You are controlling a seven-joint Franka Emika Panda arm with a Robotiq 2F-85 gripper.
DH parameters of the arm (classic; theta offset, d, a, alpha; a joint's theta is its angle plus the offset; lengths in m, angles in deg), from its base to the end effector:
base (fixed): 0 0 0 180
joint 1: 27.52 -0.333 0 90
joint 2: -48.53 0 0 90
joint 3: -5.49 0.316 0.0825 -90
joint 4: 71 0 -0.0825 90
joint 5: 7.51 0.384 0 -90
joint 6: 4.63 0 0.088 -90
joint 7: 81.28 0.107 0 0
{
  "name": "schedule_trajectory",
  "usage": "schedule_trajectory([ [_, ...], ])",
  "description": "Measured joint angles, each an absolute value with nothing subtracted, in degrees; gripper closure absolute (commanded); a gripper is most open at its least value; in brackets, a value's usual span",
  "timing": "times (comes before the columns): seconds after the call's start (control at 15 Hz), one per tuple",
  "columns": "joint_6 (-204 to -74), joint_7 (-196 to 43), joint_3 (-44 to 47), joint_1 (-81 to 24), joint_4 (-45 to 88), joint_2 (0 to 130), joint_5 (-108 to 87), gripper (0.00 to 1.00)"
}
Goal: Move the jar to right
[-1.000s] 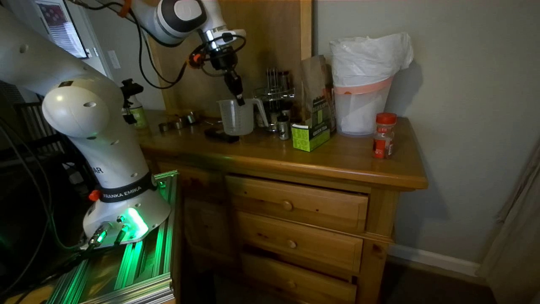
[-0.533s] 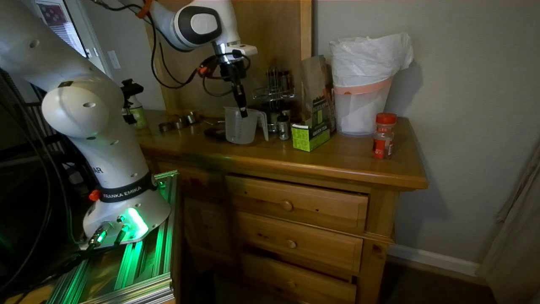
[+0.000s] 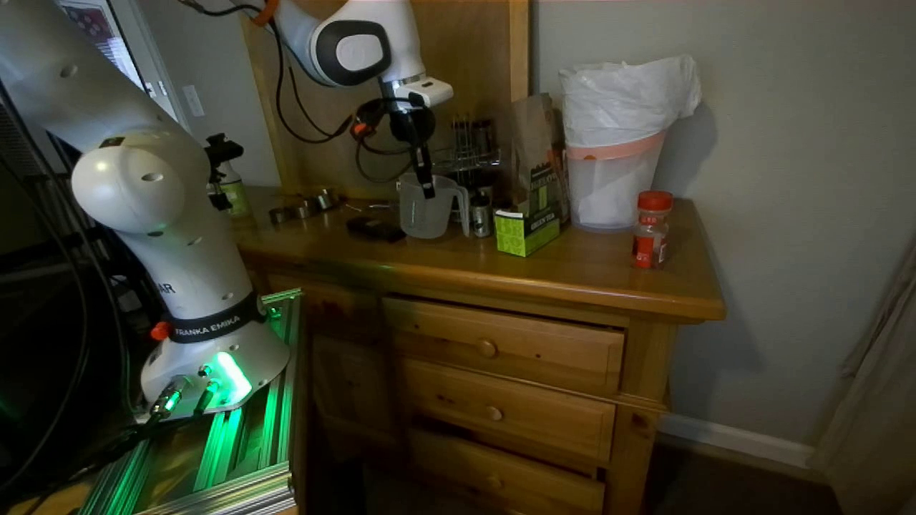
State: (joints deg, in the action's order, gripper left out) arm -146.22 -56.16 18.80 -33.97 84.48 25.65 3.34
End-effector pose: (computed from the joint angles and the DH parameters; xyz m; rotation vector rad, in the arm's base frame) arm 0.3739 0.1291 0.3612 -3.0196 0.3705 -0.1937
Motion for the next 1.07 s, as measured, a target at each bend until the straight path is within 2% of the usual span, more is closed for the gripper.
schedule_trajectory([
  [0.67, -151.6, -56.9, 18.8, -33.9, 85.0, 26.7, 1.7, 0.99],
  [0.73, -151.6, -56.9, 18.9, -33.7, 85.0, 26.7, 0.6, 0.93],
  [0.8, -151.6, -57.0, 18.9, -33.6, 85.1, 26.7, -0.4, 0.71],
  [0.93, -151.6, -57.1, 19.1, -33.6, 85.4, 26.7, -2.1, 0.67],
  [1.07, -151.7, -57.2, 19.3, -33.6, 85.8, 26.7, -3.1, 0.53],
])
